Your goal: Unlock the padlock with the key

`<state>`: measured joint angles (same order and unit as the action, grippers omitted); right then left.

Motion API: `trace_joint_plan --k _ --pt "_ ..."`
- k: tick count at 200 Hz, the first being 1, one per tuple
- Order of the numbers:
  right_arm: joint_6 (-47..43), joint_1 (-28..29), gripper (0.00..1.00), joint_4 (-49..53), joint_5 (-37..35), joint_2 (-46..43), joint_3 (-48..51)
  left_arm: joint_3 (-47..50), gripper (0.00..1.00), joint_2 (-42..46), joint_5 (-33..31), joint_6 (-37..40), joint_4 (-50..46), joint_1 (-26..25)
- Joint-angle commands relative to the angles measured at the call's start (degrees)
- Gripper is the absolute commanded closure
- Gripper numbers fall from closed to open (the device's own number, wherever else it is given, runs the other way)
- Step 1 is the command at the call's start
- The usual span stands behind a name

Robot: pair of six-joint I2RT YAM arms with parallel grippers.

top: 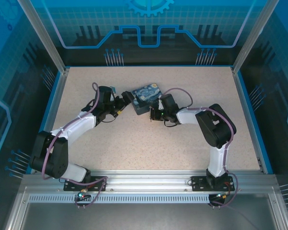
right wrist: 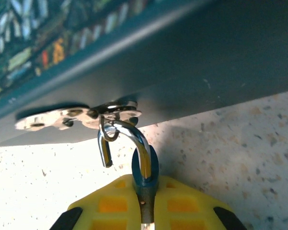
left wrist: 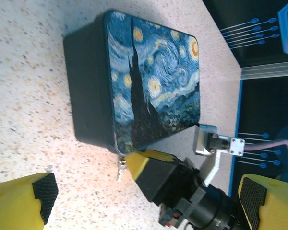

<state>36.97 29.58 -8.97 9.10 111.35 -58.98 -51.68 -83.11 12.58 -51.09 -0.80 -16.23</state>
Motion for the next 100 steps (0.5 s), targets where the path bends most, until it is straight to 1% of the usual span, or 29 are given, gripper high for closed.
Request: trace_joint_plan --k 1,22,48,100 --pt "2.16 -0.06 1.00 7.90 -0.36 -1.90 -0.83 -3.55 0.01 1.81 -5.65 5.94 -5.91 0.28" --pt "3.25 -0.06 1.00 9.85 -0.36 -2.93 -1.22 -4.95 0.01 1.61 -9.01 8.88 -8.08 -0.36" --pt "4.63 -0.27 1.00 10.91 0.17 -3.29 -1.24 -6.09 0.01 -0.19 -11.53 10.62 -8.35 -1.19" --pt "7.27 -1.71 1.00 6.73 3.13 -3.40 1.45 -9.87 0.01 -6.94 -15.49 14.40 -9.56 -5.27"
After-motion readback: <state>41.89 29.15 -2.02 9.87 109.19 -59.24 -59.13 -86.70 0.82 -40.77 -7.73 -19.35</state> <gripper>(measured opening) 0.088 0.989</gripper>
